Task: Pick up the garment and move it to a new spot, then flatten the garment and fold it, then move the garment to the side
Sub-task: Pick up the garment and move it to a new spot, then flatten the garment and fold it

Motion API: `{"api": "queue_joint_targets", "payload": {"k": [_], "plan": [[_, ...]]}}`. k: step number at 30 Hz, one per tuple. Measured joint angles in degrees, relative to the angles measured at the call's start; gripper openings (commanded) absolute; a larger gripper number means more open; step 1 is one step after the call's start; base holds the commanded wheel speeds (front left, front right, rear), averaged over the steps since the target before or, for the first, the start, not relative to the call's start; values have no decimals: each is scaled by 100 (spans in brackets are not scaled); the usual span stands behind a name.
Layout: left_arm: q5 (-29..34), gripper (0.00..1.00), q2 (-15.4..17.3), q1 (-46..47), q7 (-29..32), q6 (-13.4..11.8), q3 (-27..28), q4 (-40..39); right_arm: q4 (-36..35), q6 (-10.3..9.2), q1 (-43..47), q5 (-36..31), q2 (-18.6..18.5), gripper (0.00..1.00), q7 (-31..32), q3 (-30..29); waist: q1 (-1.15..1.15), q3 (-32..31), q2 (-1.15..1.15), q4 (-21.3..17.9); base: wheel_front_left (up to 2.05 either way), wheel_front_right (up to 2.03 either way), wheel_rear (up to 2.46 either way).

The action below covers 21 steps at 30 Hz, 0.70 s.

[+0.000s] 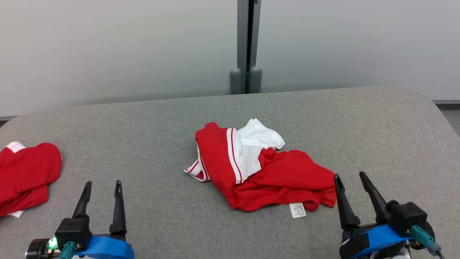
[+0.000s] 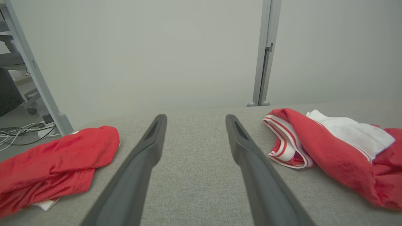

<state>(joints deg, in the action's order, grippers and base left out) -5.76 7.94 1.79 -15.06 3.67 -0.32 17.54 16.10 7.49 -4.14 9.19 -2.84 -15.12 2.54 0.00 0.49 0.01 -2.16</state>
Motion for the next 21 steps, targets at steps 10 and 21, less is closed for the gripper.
{"api": "queue_joint_targets", "payload": {"k": [10,21], "plan": [[132,100,-89,-63,0,26,121,-1,54,0,49,-45,0,100,0,-56,0,-19,0,-13,0,0,0],[232,100,-107,-48,0,75,188,53,87,0,50,-46,0,100,0,-40,1,-8,0,-12,0,0,0]]}}
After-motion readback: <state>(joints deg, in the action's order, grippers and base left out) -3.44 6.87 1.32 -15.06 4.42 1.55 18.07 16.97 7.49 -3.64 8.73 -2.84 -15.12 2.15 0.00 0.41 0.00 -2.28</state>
